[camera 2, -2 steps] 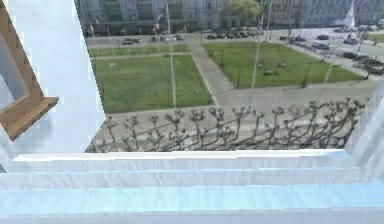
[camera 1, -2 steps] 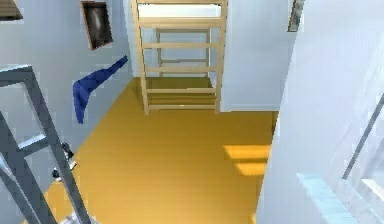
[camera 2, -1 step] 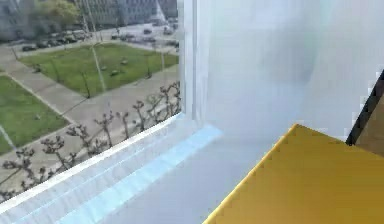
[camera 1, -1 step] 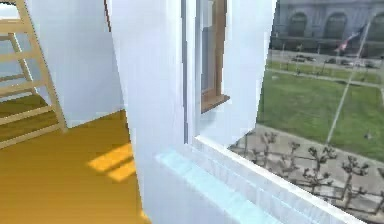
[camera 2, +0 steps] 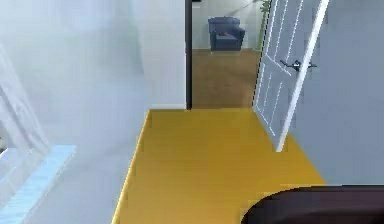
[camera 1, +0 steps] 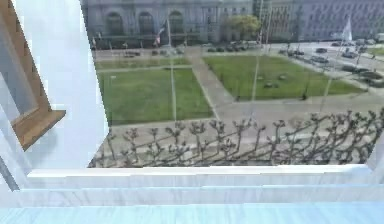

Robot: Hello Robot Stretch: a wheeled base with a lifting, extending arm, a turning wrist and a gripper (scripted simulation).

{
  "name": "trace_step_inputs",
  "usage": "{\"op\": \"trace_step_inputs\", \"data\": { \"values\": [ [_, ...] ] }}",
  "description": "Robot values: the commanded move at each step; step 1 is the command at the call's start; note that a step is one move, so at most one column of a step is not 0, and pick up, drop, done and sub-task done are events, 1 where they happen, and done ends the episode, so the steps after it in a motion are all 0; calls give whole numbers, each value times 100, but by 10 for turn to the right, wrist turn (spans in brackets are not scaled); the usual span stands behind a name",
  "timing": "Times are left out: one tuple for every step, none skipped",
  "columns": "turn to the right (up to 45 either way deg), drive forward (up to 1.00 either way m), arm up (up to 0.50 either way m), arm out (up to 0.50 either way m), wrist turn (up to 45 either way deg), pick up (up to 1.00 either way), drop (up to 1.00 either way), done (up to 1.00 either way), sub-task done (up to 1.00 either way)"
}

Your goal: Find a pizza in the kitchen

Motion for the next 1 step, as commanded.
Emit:
{"op": "trace_step_inputs", "data": {
  "values": [
    [450, 0, 0, 0, 0, 0, 0, 0, 0]
  ]
}}
